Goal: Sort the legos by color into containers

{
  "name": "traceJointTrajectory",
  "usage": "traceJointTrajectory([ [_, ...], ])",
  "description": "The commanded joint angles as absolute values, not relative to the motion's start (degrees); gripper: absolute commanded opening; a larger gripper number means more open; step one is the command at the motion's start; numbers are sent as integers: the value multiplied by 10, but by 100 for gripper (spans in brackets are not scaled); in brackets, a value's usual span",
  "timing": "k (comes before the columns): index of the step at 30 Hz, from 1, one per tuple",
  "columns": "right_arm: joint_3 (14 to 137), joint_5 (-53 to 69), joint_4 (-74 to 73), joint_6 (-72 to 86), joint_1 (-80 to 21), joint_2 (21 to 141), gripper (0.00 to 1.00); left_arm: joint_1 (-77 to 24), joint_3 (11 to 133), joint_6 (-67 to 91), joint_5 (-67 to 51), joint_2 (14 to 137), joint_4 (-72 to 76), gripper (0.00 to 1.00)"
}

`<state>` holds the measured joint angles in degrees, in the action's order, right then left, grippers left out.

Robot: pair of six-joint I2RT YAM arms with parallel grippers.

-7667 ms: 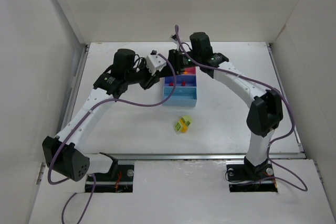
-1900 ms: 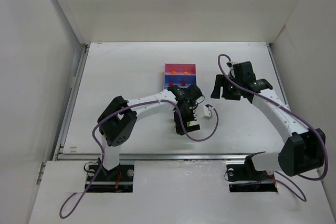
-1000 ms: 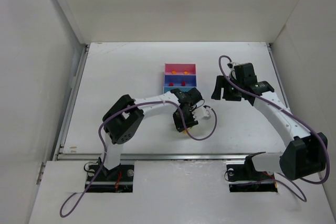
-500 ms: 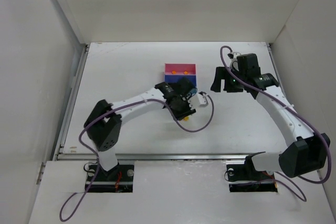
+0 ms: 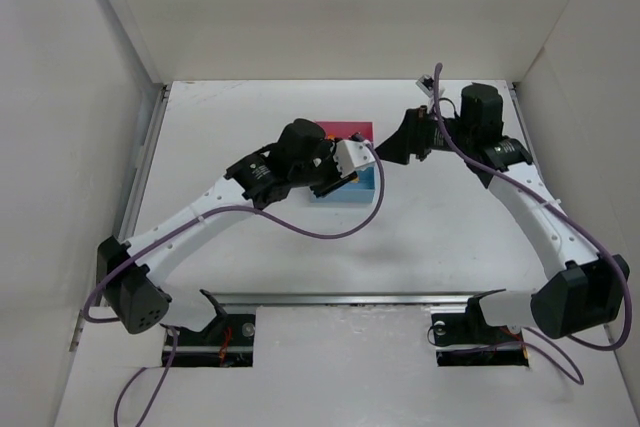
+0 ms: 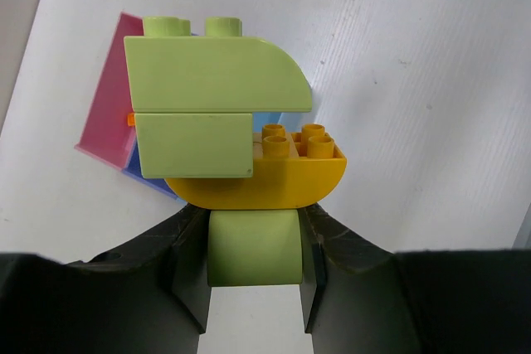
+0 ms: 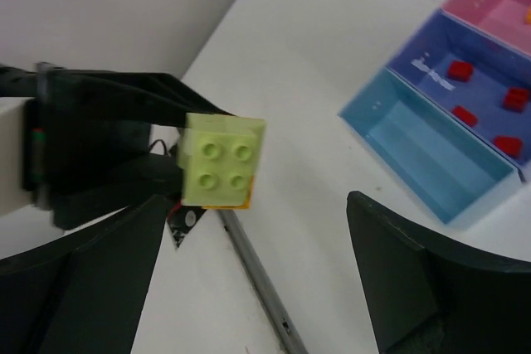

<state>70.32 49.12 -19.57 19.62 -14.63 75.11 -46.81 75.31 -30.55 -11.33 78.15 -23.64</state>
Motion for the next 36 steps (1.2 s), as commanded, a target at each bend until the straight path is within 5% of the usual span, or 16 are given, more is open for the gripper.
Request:
traceJointTrajectory([
  [1,717,584,-103,224,-145,744,95,-468,734,-282,-112,777,-200,0],
  [13,722,596,-103,251,-157,808,95,-468,744,-282,-111,769,-178,0],
  [23,756,589,-103,263,-176,837,84,-468,750,-282,-116,769,-178,0],
  [30,761,583,-103,268,-202,848,60,-468,744,-282,-116,764,-173,0],
  [36,756,569,-103,268,-202,843,30,-468,733,-282,-111,758,-173,0],
])
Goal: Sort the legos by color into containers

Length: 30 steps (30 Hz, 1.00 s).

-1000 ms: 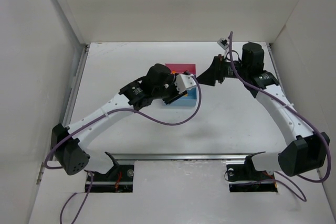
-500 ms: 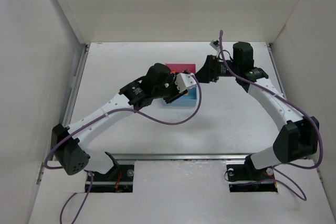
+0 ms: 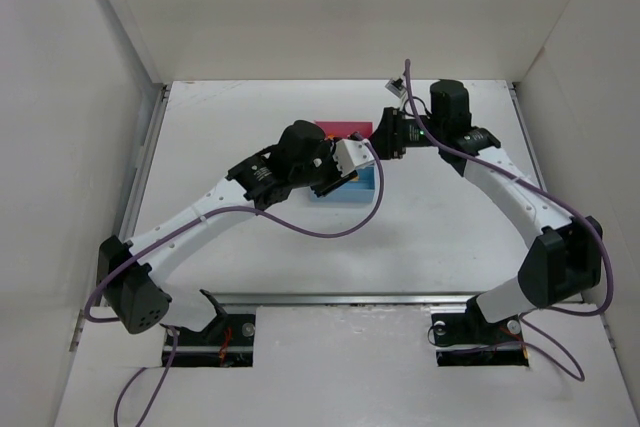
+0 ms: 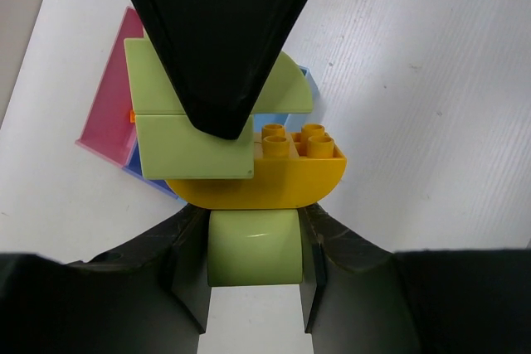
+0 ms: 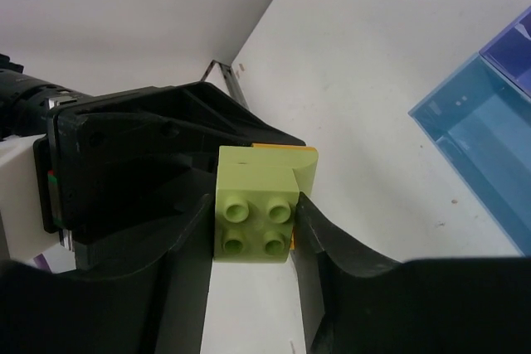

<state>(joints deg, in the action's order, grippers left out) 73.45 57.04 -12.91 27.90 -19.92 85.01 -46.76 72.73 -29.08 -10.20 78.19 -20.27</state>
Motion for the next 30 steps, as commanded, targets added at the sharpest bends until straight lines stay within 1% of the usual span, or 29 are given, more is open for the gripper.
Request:
traceJointTrajectory([
  [1,756,569,-103,268,-202,843,30,-468,733,-282,-111,758,-173,0],
  [3,751,563,-103,268,-202,843,35,-468,728,-282,-105,758,-173,0],
  [4,751,563,-103,268,-202,838,44,-468,728,-282,-105,758,-173,0],
  [5,751,563,-103,273,-202,838,59,-468,728,-282,-105,758,-173,0],
  [7,744,563,-103,273,-202,838,65,-468,722,-276,-105,753,-173,0],
  [10,744,563,-103,273,-197,838,66,-468,722,-276,-105,753,-173,0],
  [20,722,548,-103,279,-181,815,65,-468,717,-276,-105,748,-178,0],
  [22,722,548,-103,279,-181,815,69,-468,717,-271,-105,748,-178,0],
  [25,722,548,-103,279,-181,810,69,-468,717,-271,-111,748,-178,0],
  [27,722,548,-103,279,-181,809,62,-468,717,-271,-111,748,-178,0],
  [29,722,548,-103,279,-181,809,60,-468,717,-271,-111,748,-178,0],
  [30,722,548,-103,279,-181,809,54,-468,717,-271,-111,748,-178,0],
])
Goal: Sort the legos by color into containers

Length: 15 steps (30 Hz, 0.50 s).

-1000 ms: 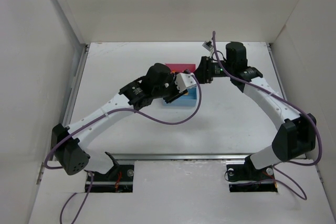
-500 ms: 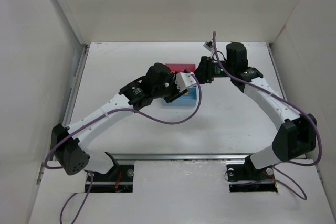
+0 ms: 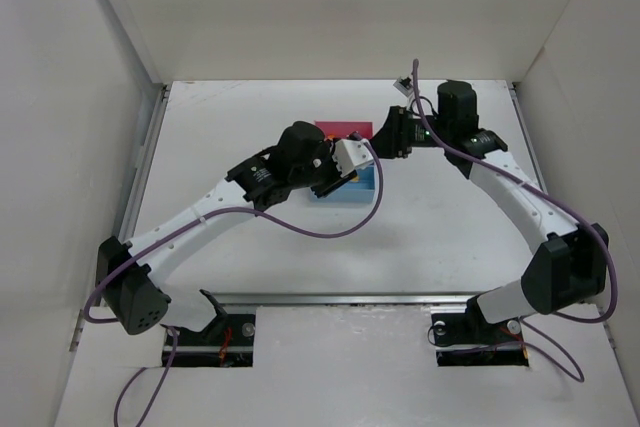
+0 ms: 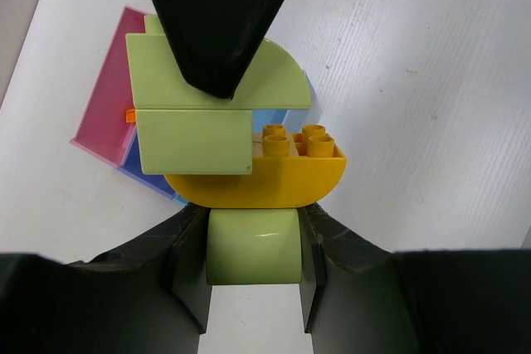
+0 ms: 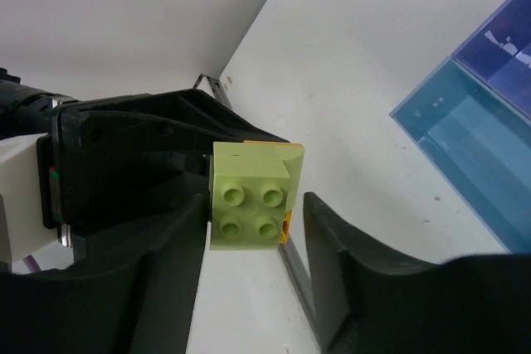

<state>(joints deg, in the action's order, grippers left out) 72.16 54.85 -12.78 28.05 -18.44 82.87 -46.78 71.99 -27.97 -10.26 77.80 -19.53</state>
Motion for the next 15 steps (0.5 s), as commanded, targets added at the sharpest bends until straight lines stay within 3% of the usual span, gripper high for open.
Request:
traceJointTrajectory([
  [1,722,548,-103,279,-181,809,50,-468,717,-271,-111,748,-178,0],
  [3,722,548,-103,279,-181,809,40,-468,717,-271,-111,748,-178,0],
  [4,722,548,-103,279,-181,809,28,-468,717,-271,-111,748,-178,0],
  [8,722,548,-103,279,-181,809,2,-468,717,-271,-111,748,-178,0],
  [15,710,548,-117,279,-164,804,0,-468,701,-271,-105,748,-184,0],
])
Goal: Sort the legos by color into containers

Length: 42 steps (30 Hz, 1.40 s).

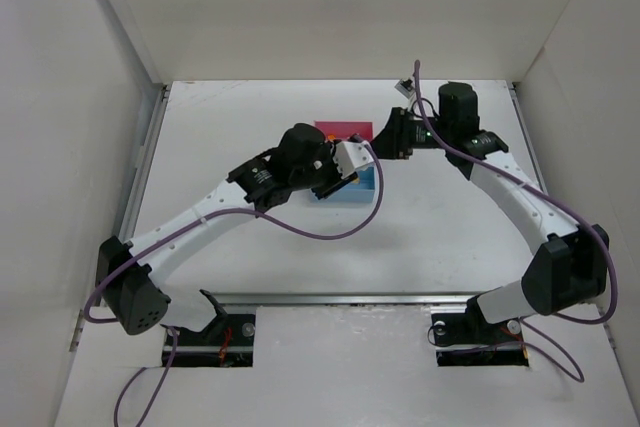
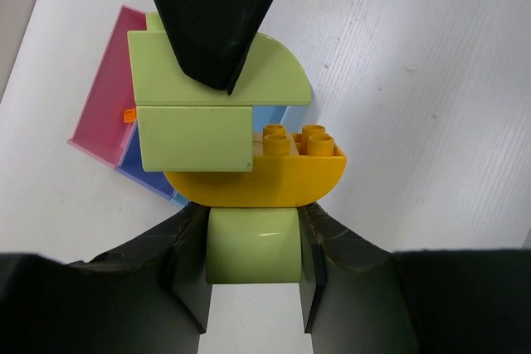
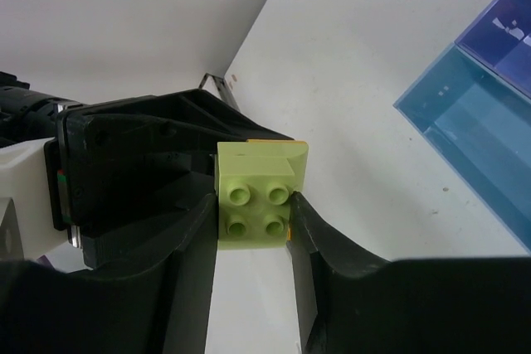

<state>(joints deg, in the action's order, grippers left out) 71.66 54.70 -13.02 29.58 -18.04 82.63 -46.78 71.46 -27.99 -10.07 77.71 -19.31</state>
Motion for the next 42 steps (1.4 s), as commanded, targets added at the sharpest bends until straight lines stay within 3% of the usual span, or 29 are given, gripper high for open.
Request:
traceJointTrajectory([
  [1,710,548,-122,279,-158,804,0,-468,701,-271,-105,748,-189,0],
  [20,726,530,-188,233,-142,804,0,-468,646,-265,-105,737,-200,0],
  [29,704,530,-183,239,-142,804,0,-452,459,-292,-117,715,-145,0],
  [34,704,519,-203,227,-142,798,0,-452,460,-279,-111,710,-134,0],
  [36,699,519,-203,227,-142,798,0,-415,481,-273,-139,704,-127,0],
  [42,704,501,-208,227,-142,793,0,-300,501,-285,-412,660,-75,0],
])
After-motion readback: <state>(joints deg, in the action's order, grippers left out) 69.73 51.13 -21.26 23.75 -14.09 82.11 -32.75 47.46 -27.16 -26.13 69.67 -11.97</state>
